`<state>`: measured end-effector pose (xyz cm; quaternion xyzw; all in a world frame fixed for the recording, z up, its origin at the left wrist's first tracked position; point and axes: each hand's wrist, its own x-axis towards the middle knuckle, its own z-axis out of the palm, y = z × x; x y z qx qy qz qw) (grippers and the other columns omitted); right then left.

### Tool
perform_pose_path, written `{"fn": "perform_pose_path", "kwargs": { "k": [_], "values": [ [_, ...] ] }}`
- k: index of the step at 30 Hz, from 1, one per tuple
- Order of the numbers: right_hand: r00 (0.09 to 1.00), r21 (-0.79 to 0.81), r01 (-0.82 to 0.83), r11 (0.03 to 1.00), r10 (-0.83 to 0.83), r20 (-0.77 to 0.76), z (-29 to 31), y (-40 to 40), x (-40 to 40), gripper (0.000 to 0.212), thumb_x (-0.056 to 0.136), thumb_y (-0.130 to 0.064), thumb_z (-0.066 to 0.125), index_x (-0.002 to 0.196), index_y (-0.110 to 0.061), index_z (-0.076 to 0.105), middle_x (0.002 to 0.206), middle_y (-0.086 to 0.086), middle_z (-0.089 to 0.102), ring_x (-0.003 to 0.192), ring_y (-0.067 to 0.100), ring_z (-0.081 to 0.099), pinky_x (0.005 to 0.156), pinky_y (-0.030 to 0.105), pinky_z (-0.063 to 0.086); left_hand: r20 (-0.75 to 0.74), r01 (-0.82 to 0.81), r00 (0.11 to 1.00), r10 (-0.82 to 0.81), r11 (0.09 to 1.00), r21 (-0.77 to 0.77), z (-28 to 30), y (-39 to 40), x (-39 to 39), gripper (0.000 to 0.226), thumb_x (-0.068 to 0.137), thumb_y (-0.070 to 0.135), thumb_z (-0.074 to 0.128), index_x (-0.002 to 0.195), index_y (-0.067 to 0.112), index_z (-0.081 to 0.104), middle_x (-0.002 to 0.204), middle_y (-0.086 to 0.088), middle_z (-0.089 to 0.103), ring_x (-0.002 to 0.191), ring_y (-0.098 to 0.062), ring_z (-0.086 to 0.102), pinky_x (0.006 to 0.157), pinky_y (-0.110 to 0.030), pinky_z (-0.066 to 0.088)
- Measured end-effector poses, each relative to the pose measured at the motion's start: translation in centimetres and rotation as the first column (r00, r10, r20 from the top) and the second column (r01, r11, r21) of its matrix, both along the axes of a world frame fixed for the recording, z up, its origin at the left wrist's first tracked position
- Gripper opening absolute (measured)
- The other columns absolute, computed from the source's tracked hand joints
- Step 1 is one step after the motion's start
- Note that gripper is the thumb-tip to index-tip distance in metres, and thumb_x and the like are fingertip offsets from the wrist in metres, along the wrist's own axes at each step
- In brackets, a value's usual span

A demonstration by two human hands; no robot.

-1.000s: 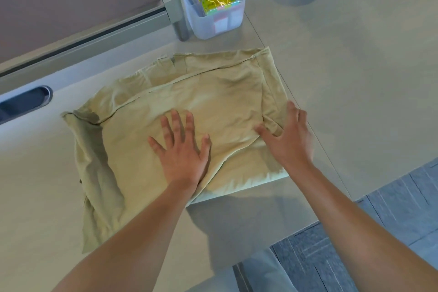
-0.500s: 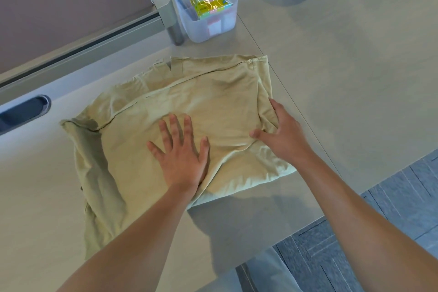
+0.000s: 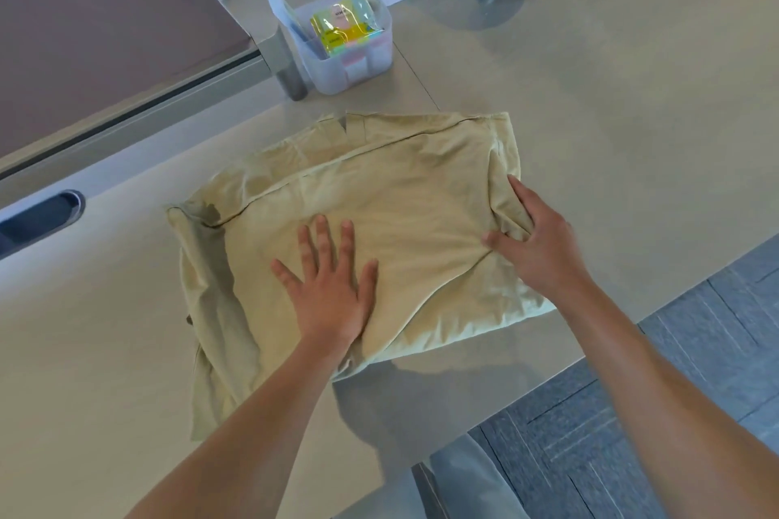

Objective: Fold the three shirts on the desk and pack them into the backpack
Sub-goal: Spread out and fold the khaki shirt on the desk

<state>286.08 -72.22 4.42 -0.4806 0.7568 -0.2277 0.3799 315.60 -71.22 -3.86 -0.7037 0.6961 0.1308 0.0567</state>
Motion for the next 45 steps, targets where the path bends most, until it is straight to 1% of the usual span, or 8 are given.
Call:
{"fn": "perform_pose_path", "kwargs": {
  "k": [12, 17, 24, 28, 32, 37, 42, 45],
  "values": [
    [0.98, -0.161, -0.151, 0.975, 0.126, -0.157, 7.1, -0.6, 5.4, 0.083, 0.086, -0.026, 0.081, 0.157, -0.043, 0.041, 0.14, -0.02, 0.063, 0.125, 0.011, 0.062, 0.106, 0.036, 0.05, -0.007, -0.001, 1.0, 0.001, 0.998, 0.058, 0.5, -0.2, -0.5, 0.071, 0.101, 0.068, 0.004, 0.164, 0.037, -0.011, 0.173, -0.002, -0.019, 0.157, -0.03, -0.023, 0.117, -0.076, -0.005],
    [0.912, -0.18, -0.296, 0.938, 0.222, -0.346, 11.7, -0.3, 11.9, 0.085, 0.088, -0.028, 0.079, 0.159, -0.044, 0.035, 0.144, -0.014, 0.061, 0.126, 0.019, 0.06, 0.099, 0.034, 0.047, -0.206, 0.09, 0.977, -0.046, 0.973, 0.212, 3.6, -1.6, 1.8, 0.07, 0.103, 0.062, 0.016, 0.165, 0.035, -0.002, 0.173, -0.001, -0.017, 0.158, -0.026, -0.021, 0.12, -0.071, -0.005],
    [0.712, 0.009, -0.49, 0.872, 0.406, -0.573, 15.1, 0.7, 24.2, 0.079, 0.097, -0.026, 0.065, 0.162, -0.041, 0.024, 0.147, -0.008, 0.052, 0.111, 0.031, 0.064, 0.085, 0.042, 0.053, -0.286, -0.065, 0.955, 0.077, 0.997, 0.049, 10.9, 3.5, 15.6, 0.061, 0.108, 0.046, 0.033, 0.164, 0.024, 0.02, 0.174, -0.005, 0.01, 0.161, -0.022, -0.001, 0.129, -0.051, 0.004],
    [0.64, 0.149, -0.614, 0.775, 0.599, -0.481, 14.0, 2.3, 32.1, 0.088, 0.097, -0.024, 0.063, 0.166, -0.035, 0.008, 0.159, -0.001, 0.038, 0.11, 0.032, 0.065, 0.085, 0.044, 0.056, -0.302, -0.225, 0.923, 0.238, 0.971, 0.076, 11.4, 6.8, 23.5, 0.06, 0.106, 0.045, 0.04, 0.16, 0.023, 0.029, 0.171, -0.01, 0.018, 0.16, -0.027, 0.006, 0.128, -0.05, 0.011],
    [0.73, 0.232, -0.599, 0.766, 0.642, -0.235, 12.3, 4.5, 35.7, 0.087, 0.101, -0.039, 0.06, 0.166, -0.037, 0.003, 0.163, 0.001, 0.038, 0.134, 0.03, 0.054, 0.106, 0.049, 0.049, -0.322, -0.3, 0.893, 0.313, 0.949, 0.092, 10.9, 8.9, 27.1, 0.059, 0.106, 0.044, 0.042, 0.159, 0.019, 0.033, 0.168, -0.012, 0.026, 0.158, -0.028, 0.014, 0.127, -0.05, 0.017],
    [0.864, 0.212, -0.361, 0.908, 0.411, -0.29, 9.0, 6.4, 33.0, 0.064, 0.106, -0.042, 0.05, 0.163, -0.027, 0.025, 0.163, -0.001, 0.039, 0.147, 0.025, 0.041, 0.113, 0.043, 0.04, -0.439, -0.286, 0.852, 0.284, 0.956, 0.063, 12.3, 8.8, 24.9, 0.055, 0.107, 0.043, 0.041, 0.156, 0.017, 0.038, 0.165, -0.011, 0.033, 0.156, -0.027, 0.021, 0.125, -0.049, 0.024],
    [0.81, 0.101, -0.332, 0.938, 0.339, -0.478, 2.5, 9.1, 28.7, 0.071, 0.102, -0.051, 0.052, 0.161, -0.017, 0.031, 0.173, 0.009, 0.019, 0.16, 0.026, 0.015, 0.128, 0.043, 0.013, -0.49, -0.204, 0.858, 0.156, 0.978, -0.046, 14.0, 6.9, 18.0, 0.052, 0.107, 0.04, 0.042, 0.151, 0.012, 0.043, 0.161, -0.014, 0.036, 0.152, -0.029, 0.026, 0.122, -0.047, 0.027],
    [0.737, 0.226, -0.372, 0.9, 0.435, -0.518, -0.4, 11.0, 28.2, 0.082, 0.099, -0.065, 0.017, 0.167, -0.021, 0.009, 0.176, 0.006, -0.004, 0.161, 0.02, -0.012, 0.129, 0.047, -0.004, -0.452, -0.115, 0.887, 0.098, 0.993, -0.01, 12.7, 6.0, 13.8, 0.056, 0.108, 0.044, 0.035, 0.158, 0.02, 0.033, 0.169, -0.01, 0.022, 0.158, -0.027, 0.013, 0.125, -0.053, 0.017]
  ]
}}
